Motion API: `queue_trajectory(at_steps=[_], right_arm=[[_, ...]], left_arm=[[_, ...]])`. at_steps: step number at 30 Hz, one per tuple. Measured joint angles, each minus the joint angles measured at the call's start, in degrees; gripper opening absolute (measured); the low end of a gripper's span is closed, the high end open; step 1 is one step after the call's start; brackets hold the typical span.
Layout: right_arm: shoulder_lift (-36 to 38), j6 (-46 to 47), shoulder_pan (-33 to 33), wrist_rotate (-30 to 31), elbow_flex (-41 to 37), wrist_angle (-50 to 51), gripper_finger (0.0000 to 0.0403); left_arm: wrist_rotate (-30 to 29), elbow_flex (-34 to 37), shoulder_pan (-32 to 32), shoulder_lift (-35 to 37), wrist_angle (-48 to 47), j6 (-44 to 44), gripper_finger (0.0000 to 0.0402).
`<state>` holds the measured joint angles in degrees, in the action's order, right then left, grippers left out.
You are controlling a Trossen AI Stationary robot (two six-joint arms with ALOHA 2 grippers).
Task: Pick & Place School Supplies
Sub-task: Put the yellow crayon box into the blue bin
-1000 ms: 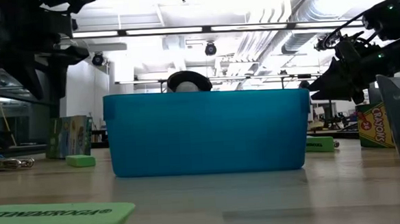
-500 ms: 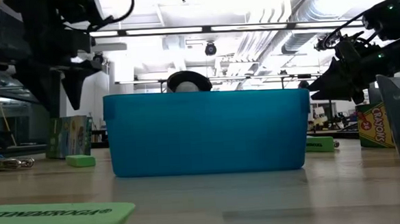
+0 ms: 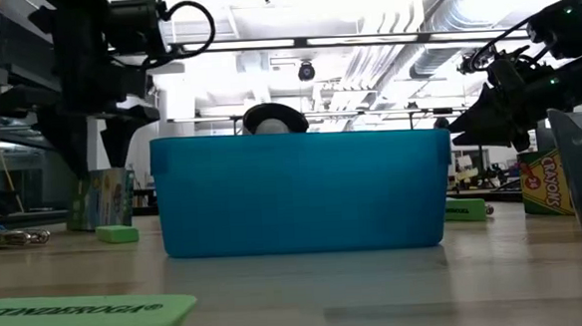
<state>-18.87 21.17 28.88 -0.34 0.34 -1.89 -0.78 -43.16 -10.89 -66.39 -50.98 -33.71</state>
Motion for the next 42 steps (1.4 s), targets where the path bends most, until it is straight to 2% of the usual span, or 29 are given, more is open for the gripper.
queue_trajectory(at_steps=[11,29,37,42], right_arm=[[0.0,0.0,0.0,0.0,0.0,0.0,0.0197],[0.0,0.0,0.0,0.0,0.0,0.0,0.0197],[0.0,0.0,0.0,0.0,0.0,0.0,0.0197],[0.0,0.0,0.0,0.0,0.0,0.0,0.0197]], left_arm=[[-0.1,0.0,-0.3,-2.3,0.4,0.5,0.0209],[-0.6,0.0,-0.2,-2.9,0.9,0.7,0.0108],[-0.6,0.0,-0.2,-2.4,0.9,0.7,0.0103],[-2.1,-0.2,1.2,0.5,1.1,0.7,0.0102]])
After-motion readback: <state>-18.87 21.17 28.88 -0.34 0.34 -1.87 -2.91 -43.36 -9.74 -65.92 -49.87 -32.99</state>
